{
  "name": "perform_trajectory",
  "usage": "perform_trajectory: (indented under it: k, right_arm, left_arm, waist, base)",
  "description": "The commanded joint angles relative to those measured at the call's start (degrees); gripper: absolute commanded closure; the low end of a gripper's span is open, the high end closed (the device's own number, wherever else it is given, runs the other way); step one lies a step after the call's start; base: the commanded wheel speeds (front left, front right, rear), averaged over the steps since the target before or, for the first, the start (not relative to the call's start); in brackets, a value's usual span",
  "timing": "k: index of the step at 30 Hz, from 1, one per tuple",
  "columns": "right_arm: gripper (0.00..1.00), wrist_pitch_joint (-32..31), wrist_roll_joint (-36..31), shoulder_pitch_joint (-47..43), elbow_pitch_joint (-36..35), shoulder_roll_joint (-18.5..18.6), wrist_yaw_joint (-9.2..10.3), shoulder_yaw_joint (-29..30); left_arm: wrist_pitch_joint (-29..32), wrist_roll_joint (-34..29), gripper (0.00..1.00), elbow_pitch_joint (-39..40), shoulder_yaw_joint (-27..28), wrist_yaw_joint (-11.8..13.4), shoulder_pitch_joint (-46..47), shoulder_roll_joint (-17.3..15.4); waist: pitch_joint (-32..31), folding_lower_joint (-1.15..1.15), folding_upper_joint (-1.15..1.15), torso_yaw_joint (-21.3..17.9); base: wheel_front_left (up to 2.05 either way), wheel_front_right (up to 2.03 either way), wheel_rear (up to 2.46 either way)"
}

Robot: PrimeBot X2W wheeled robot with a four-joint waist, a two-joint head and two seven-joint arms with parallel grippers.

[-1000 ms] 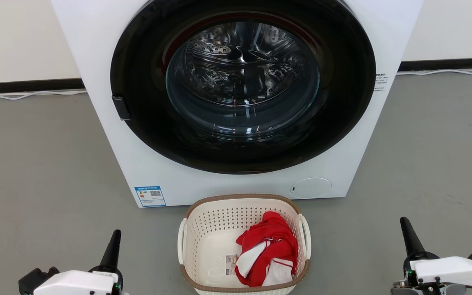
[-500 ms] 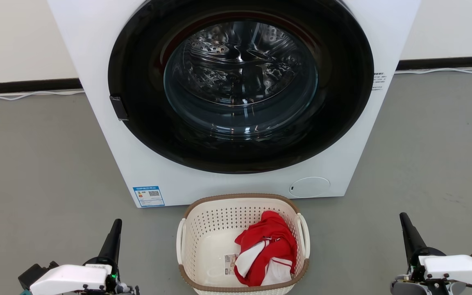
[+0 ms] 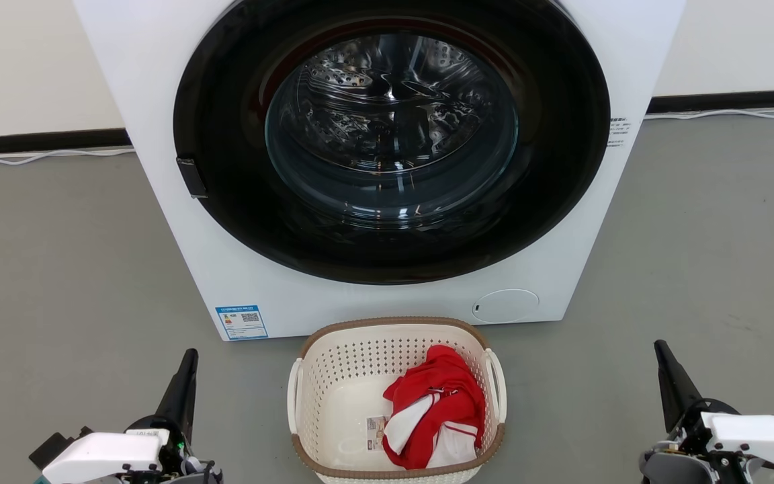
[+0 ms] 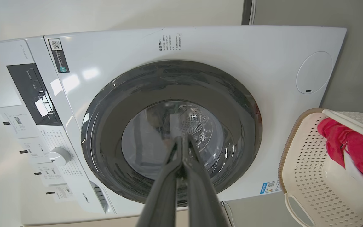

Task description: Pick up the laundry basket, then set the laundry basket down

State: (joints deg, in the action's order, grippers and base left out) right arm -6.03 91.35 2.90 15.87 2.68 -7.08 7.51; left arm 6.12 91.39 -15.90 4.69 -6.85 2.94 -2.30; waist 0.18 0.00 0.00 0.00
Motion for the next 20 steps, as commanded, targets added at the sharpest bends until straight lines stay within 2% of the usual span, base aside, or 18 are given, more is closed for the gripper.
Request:
perform_trajectory:
  k: [1, 20]
  right_arm:
    - [1.0, -0.5, 0.8, 3.3, -1.8, 0.2, -0.41, -1.0]
    - [1.0, -0.5, 0.8, 3.3, -1.8, 0.2, -0.41, -1.0]
  left_arm:
    - [0.4, 0.8, 1.0, 1.8, 1.9, -0.6, 3.3, -0.6]
    - [0.4, 0.8, 1.0, 1.8, 1.8, -0.6, 3.3, -0.6]
  waist:
    - [0.0, 0.0, 0.0, 0.0]
    - [0.0, 0.0, 0.0, 0.0]
  base:
    - [0.0, 0.0, 0.0]
    - [0.0, 0.0, 0.0]
